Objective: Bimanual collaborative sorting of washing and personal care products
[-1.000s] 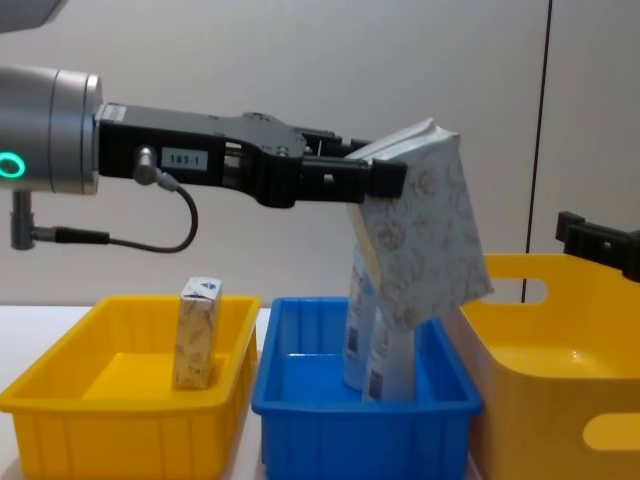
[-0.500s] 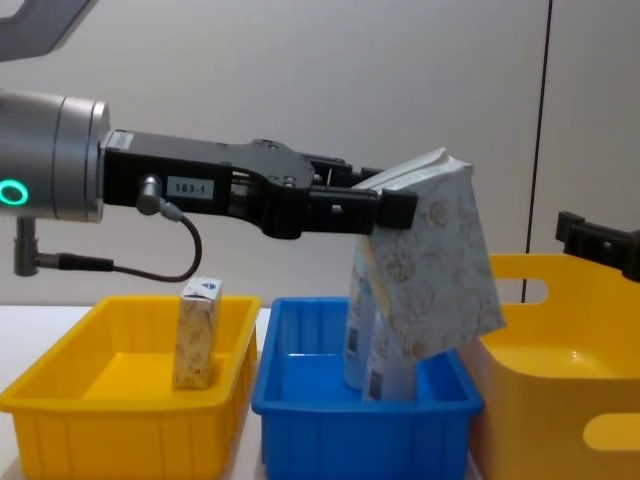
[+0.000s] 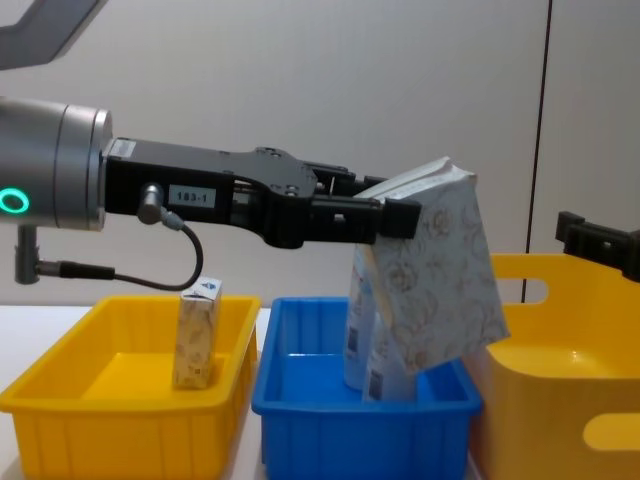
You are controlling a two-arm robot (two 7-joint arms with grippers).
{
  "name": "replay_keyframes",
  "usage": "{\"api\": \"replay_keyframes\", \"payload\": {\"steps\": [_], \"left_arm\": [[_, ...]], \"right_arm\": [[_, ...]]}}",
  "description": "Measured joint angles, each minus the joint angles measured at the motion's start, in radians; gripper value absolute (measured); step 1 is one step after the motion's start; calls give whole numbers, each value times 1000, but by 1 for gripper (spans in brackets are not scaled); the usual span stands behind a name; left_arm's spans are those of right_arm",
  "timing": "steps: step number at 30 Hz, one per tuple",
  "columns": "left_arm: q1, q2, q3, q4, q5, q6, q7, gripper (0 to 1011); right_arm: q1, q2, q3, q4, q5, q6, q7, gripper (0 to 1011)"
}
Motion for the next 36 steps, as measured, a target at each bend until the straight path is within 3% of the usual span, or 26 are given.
{"api": "replay_keyframes", "payload": {"steps": [14, 36], "left_arm": [[-6, 3, 9, 3, -1, -1, -12, 436], [-114, 28, 115, 51, 23, 18, -201, 436]], "right_arm": [[0, 0, 0, 0, 0, 0, 0, 1002], [0, 0, 0, 0, 0, 0, 0, 1002]]}}
